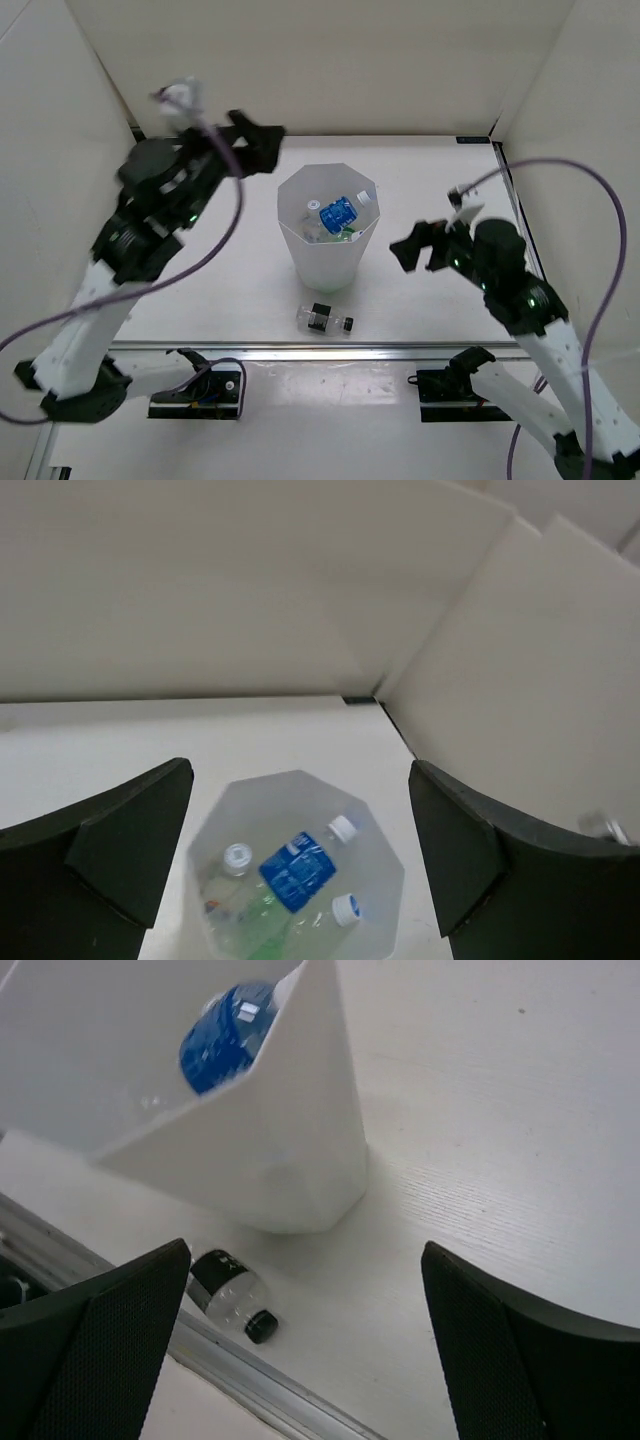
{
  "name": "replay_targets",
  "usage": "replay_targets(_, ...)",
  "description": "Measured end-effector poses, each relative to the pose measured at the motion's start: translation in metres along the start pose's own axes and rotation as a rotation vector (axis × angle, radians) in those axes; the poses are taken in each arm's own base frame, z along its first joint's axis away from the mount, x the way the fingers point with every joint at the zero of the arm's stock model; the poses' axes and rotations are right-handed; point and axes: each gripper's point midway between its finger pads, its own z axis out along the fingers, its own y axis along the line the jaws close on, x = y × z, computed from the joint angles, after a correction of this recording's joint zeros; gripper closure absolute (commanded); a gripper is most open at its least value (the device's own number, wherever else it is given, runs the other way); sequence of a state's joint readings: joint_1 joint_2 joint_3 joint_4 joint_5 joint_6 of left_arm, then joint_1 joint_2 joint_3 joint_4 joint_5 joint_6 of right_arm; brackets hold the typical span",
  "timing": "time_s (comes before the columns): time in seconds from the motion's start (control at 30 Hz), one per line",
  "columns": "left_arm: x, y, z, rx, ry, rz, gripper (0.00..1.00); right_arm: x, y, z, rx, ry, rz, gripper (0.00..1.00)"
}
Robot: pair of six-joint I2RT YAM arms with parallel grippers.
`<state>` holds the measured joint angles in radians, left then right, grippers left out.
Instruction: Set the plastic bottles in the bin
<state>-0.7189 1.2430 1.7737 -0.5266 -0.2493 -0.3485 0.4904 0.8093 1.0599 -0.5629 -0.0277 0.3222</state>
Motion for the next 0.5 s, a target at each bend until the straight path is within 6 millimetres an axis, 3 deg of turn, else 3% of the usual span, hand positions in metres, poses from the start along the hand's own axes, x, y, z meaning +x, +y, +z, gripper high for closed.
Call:
replay_targets(0.03, -0.017, 0.011, -0.017, -0.042, -0.062, -0.012, 0.00, 0.014, 0.001, -0.009, -0.031, -0.022, -0.040, 0.00)
replay_targets(0.1, -0.033, 0.031, -0.064, -0.086, -0.150, -0.047, 0.00, 0.035, 0.005, -0.022, -0.094, -0.057, -0.102, 0.00)
replay_targets(0.17, -0.026, 0.059, -0.110, -0.150, -0.202, -0.093, 0.00, 0.050, 0.011, -0.030, -0.162, -0.072, -0.155, 0.06)
replay_targets(0.23, -0.007, 0.085, -0.145, -0.207, -0.225, -0.155, 0.00, 0.069, 0.019, -0.029, -0.227, -0.052, -0.194, 0.06)
replay_targets(0.3, 0.020, 0.106, -0.167, -0.259, -0.215, -0.217, 0.00, 0.096, 0.022, -0.024, -0.280, -0.011, -0.222, 0.06)
replay_targets(0.5, 0.114, 0.150, -0.186, -0.469, 0.006, -0.294, 0.00, 0.194, 0.027, -0.005, -0.414, 0.206, -0.331, 0.04)
